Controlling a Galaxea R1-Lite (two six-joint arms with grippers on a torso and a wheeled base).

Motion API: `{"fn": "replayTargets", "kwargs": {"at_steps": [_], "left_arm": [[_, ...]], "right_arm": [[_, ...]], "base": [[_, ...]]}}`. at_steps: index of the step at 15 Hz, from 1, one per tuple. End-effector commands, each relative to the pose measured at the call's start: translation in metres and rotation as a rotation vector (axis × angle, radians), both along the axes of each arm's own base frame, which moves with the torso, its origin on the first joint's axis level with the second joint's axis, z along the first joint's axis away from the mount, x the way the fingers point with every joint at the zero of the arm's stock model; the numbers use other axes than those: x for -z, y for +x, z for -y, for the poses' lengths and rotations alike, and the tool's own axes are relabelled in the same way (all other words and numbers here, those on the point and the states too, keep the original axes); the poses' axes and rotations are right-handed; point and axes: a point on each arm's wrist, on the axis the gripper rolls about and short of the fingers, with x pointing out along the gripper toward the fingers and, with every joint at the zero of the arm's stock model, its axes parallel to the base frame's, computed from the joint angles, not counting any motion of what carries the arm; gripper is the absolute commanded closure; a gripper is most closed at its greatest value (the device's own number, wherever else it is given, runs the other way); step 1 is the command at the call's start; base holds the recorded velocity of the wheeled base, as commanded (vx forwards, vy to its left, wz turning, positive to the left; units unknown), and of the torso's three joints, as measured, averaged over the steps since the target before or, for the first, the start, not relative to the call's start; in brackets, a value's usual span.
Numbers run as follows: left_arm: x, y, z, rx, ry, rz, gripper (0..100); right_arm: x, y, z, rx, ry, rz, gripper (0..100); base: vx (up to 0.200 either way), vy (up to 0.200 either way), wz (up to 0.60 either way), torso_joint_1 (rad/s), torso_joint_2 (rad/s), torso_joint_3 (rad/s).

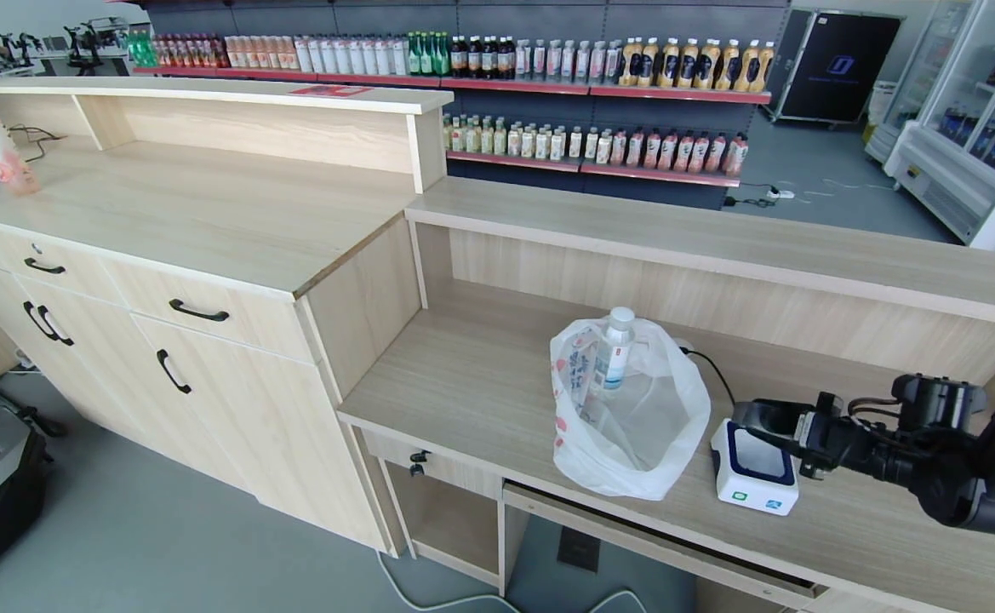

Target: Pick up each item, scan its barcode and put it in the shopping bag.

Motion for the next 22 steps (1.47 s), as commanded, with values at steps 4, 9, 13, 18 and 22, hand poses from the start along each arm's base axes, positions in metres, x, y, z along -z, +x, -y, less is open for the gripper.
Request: {"fn": "replayTargets", "kwargs": {"at_steps": [4,9,13,18,22], "left_arm": [[0.000,0.000,0.000,-0.001,0.000,0.001,0],[0.000,0.000,0.000,-0.001,0.000,0.001,0],[0.000,0.000,0.000,-0.001,0.000,0.001,0],[0.000,0.000,0.000,-0.001,0.000,0.001,0],[0.000,0.000,0.000,-0.001,0.000,0.001,0]], "right_arm": [[-0.168,-0.095,0.014,0.324,0.561,-0.216,100],[-0.173,-0.148,0.018,0.621,0.603,-0.187,100],[-0.173,-0.142,0.006,0.610,0.583,-0.168,100],[-0.129,-0.091,-0.028,0.454,0.576,-0.328,100],[-0.081,-0.056,-0.052,0.362,0.554,-0.413,100]], "base": [[0.000,0.000,0.00,0.000,0.00,0.000],[0.000,0.000,0.00,0.000,0.00,0.000],[0.000,0.000,0.45,-0.049,0.09,0.048],[0.000,0.000,0.12,-0.108,0.23,0.105],[0.000,0.000,0.00,0.000,0.00,0.000]]}}
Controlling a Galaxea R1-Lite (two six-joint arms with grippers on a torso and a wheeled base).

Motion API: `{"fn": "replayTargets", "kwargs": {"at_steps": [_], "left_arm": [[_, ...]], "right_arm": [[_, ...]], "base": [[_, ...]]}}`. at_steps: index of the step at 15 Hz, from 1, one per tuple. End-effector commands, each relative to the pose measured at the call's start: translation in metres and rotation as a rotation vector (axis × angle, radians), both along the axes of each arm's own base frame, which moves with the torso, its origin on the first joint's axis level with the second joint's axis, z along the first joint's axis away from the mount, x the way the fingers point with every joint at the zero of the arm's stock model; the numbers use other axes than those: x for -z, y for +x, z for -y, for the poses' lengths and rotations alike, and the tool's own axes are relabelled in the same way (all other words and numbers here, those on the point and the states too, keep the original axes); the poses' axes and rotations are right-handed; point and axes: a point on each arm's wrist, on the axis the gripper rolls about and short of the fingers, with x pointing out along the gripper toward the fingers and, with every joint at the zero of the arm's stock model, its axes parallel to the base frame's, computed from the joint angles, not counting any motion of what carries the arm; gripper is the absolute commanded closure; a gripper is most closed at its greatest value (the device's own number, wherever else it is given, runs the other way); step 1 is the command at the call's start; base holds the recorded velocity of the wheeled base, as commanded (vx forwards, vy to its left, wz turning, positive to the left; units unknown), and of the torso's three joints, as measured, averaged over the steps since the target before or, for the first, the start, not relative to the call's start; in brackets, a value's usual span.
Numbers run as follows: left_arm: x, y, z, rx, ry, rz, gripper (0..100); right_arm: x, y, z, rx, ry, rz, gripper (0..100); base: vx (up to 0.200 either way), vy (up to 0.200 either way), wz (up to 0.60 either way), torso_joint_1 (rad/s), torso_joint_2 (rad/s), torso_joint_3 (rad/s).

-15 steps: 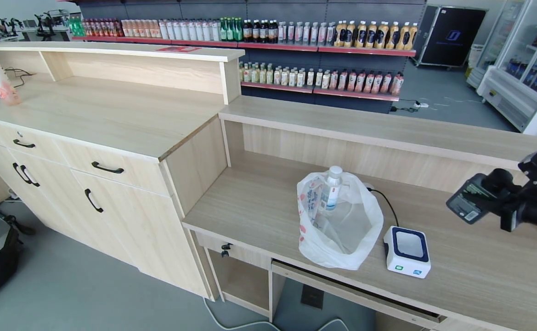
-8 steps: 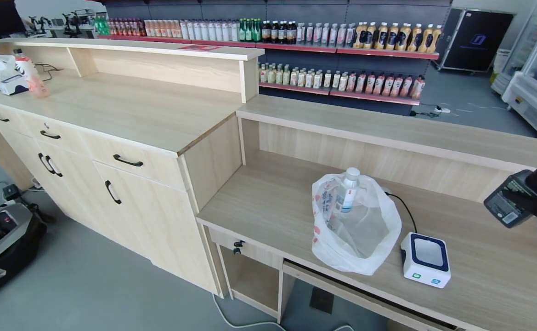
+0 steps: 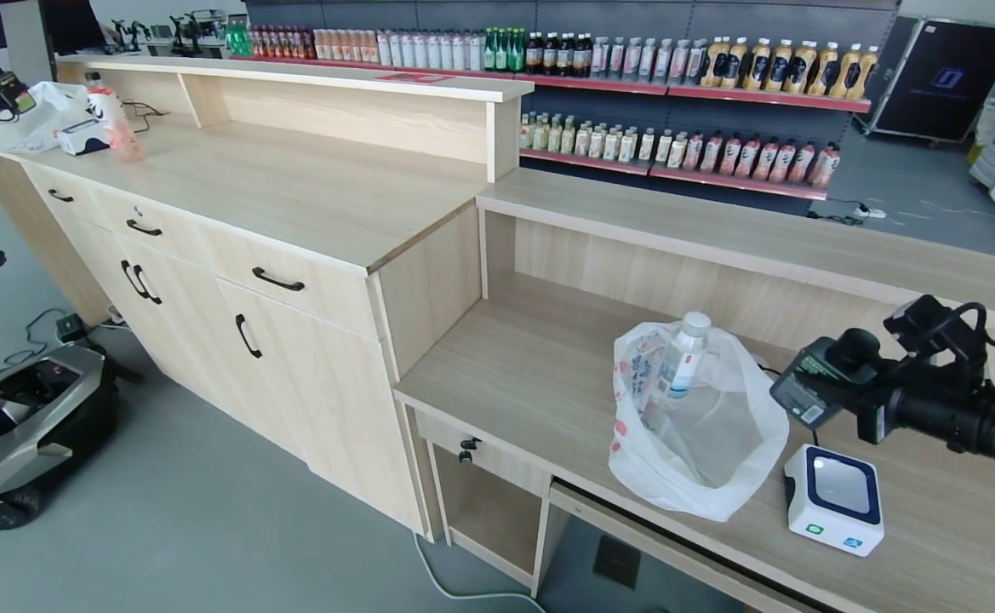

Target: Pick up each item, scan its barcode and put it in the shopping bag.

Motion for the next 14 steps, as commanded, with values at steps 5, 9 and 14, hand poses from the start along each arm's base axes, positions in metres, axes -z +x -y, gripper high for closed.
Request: {"fn": "replayTargets", "kwargs": {"at_steps": [5,9,14], "left_arm": [[0.000,0.000,0.000,-0.001,0.000,0.001,0],[0.000,0.000,0.000,-0.001,0.000,0.001,0],[0.000,0.000,0.000,-0.001,0.000,0.001,0]], "right_arm": [[0.085,0.047,-0.037,-0.140,0.012,-0.088,100],[0.112,0.059,-0.044,-0.164,0.011,-0.074,100],[0.145,0.067,-0.053,-0.185,0.034,-0.066,100]], "base": [[0.000,0.000,0.00,0.000,0.00,0.000],[0.000,0.000,0.00,0.000,0.00,0.000],[0.000,0.000,0.00,0.000,0.00,0.000]]}}
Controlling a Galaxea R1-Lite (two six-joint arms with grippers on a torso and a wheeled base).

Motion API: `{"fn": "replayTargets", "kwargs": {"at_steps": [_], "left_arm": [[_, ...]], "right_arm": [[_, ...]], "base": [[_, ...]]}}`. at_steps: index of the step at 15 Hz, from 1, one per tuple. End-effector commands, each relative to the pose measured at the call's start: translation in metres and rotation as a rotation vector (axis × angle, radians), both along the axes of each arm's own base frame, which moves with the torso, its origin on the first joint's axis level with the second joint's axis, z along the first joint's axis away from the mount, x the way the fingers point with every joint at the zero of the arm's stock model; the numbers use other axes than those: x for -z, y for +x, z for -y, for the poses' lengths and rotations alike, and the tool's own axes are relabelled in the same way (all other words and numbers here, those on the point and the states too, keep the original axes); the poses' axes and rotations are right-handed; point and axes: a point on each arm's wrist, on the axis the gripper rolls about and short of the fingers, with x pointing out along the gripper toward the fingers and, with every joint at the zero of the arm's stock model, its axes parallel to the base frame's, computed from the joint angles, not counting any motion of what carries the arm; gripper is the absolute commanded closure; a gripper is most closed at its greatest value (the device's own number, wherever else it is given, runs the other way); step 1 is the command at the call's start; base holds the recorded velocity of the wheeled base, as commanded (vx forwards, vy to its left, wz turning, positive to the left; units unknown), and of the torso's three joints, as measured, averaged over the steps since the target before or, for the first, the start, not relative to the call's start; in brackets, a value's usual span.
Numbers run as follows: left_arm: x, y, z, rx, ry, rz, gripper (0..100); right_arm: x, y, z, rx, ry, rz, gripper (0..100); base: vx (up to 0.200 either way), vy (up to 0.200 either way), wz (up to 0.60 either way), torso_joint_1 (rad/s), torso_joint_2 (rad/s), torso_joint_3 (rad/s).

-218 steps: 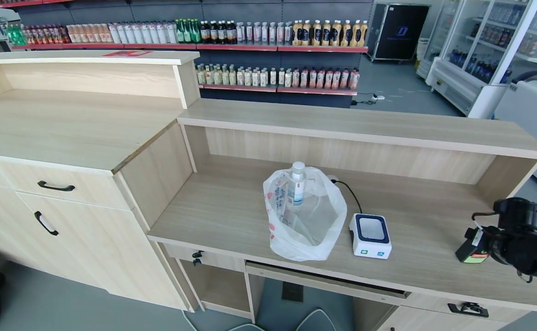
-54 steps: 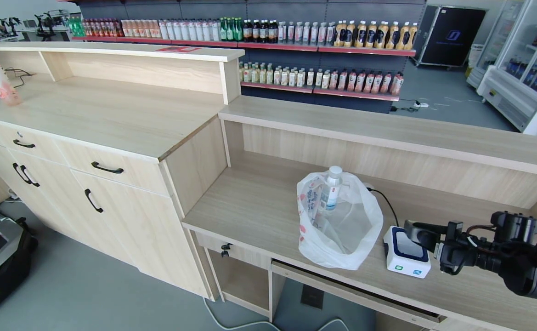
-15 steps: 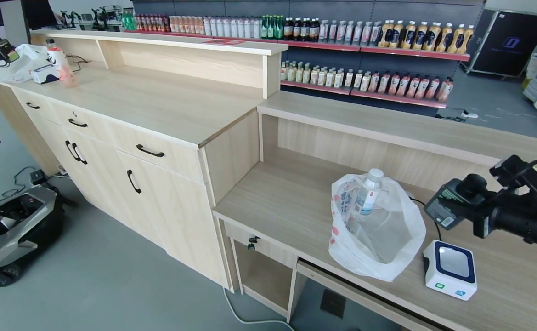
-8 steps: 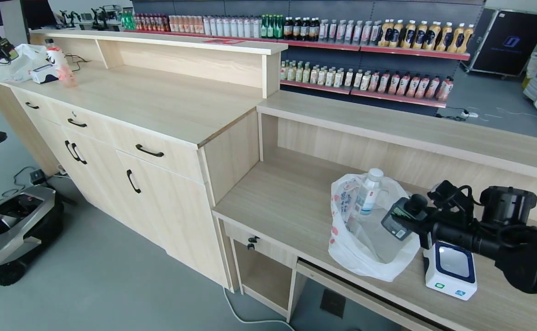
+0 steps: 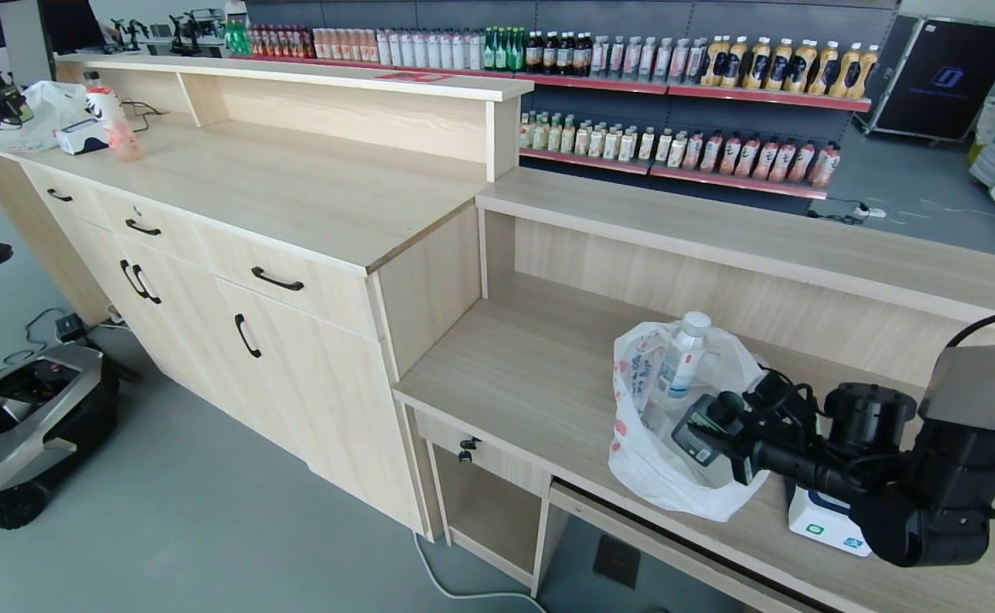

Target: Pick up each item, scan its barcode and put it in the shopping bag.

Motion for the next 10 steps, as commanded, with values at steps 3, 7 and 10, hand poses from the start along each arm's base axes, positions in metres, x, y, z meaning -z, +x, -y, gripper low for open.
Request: {"fn": "replayTargets", "kwargs": {"at_steps": [3,7,10], "left_arm": [[0.000,0.000,0.000,-0.001,0.000,0.001,0],[0.000,0.000,0.000,-0.001,0.000,0.001,0],[0.000,0.000,0.000,-0.001,0.000,0.001,0]], "right_arm": [[0.027,0.004,-0.006,-0.013,0.016,-0.056,100],[0.034,0.009,-0.005,-0.012,0.014,-0.051,100],[0.038,0.010,-0.005,-0.012,0.014,-0.057,100]], "base": [[0.000,0.000,0.00,0.000,0.00,0.000],[0.000,0.000,0.00,0.000,0.00,0.000],[0.000,0.000,0.00,0.000,0.00,0.000]]}}
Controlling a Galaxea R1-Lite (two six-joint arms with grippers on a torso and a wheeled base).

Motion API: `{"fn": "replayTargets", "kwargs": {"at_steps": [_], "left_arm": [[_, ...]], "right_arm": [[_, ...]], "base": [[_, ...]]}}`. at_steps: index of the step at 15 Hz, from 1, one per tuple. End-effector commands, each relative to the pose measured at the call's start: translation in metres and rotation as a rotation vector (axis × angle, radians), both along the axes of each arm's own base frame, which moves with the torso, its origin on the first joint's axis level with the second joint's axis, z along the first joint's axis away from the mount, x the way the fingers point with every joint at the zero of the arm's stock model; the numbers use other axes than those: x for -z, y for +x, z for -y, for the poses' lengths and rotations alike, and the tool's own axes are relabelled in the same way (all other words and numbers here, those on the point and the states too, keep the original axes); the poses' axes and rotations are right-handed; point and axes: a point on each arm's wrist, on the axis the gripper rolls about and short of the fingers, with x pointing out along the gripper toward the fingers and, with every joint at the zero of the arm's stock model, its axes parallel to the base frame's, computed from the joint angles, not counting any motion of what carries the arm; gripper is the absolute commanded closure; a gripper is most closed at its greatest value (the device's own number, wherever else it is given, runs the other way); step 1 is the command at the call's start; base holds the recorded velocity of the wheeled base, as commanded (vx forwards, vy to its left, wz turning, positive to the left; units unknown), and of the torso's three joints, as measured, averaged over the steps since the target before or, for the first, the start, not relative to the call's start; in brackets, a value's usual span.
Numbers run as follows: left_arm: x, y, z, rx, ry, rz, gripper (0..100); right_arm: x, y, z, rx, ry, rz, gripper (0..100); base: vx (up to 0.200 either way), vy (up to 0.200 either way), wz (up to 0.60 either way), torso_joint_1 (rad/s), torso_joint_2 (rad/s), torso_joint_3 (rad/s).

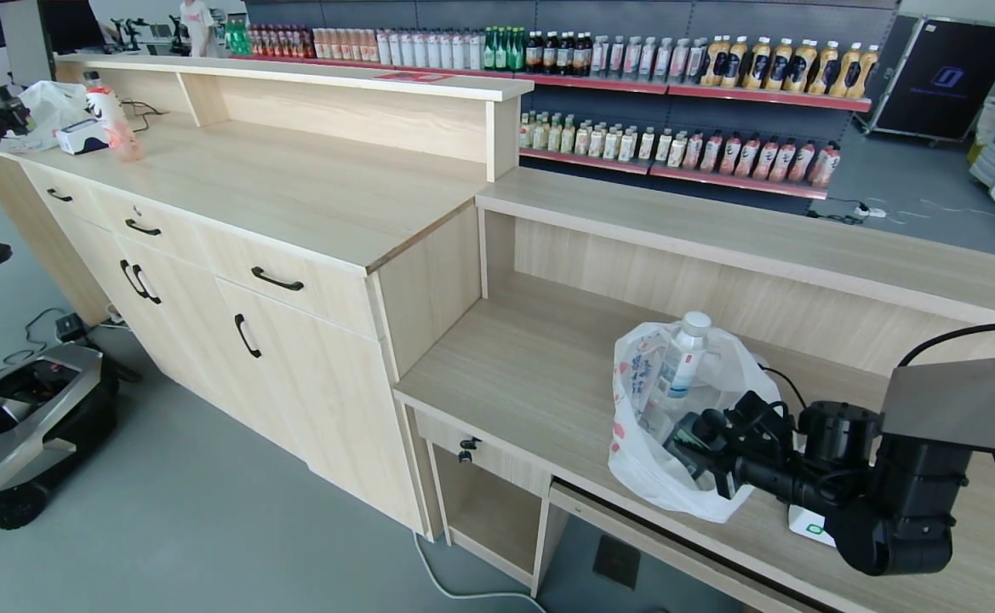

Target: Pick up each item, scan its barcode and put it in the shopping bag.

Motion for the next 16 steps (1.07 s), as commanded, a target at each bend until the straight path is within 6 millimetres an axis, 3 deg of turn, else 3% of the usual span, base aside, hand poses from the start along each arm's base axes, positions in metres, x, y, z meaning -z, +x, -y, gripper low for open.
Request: {"fn": "replayTargets", "kwargs": {"at_steps": [1,9,10,13,14,16], "left_arm": [[0.000,0.000,0.000,-0.001,0.000,0.001,0],[0.000,0.000,0.000,-0.001,0.000,0.001,0],[0.000,0.000,0.000,-0.001,0.000,0.001,0],[0.000,0.000,0.000,-0.001,0.000,0.001,0],[0.000,0.000,0.000,-0.001,0.000,0.001,0],[0.000,0.000,0.000,-0.001,0.000,0.001,0]], "right_arm": [[0.003,0.000,0.001,0.002,-0.001,-0.006,100],[0.004,-0.002,0.002,0.008,-0.001,-0.015,100],[0.004,-0.004,0.002,0.008,-0.001,-0.021,0],[-0.004,-0.004,0.003,0.012,0.006,-0.007,0],[-0.014,-0.003,0.003,0.016,0.019,0.012,0],[-0.052,-0.005,0.002,0.026,0.061,0.072,0]], "base": [[0.000,0.000,0.00,0.000,0.00,0.000],[0.000,0.000,0.00,0.000,0.00,0.000],[0.000,0.000,0.00,0.000,0.00,0.000],[0.000,0.000,0.00,0.000,0.00,0.000],[0.000,0.000,0.00,0.000,0.00,0.000],[0.000,0.000,0.00,0.000,0.00,0.000]]}}
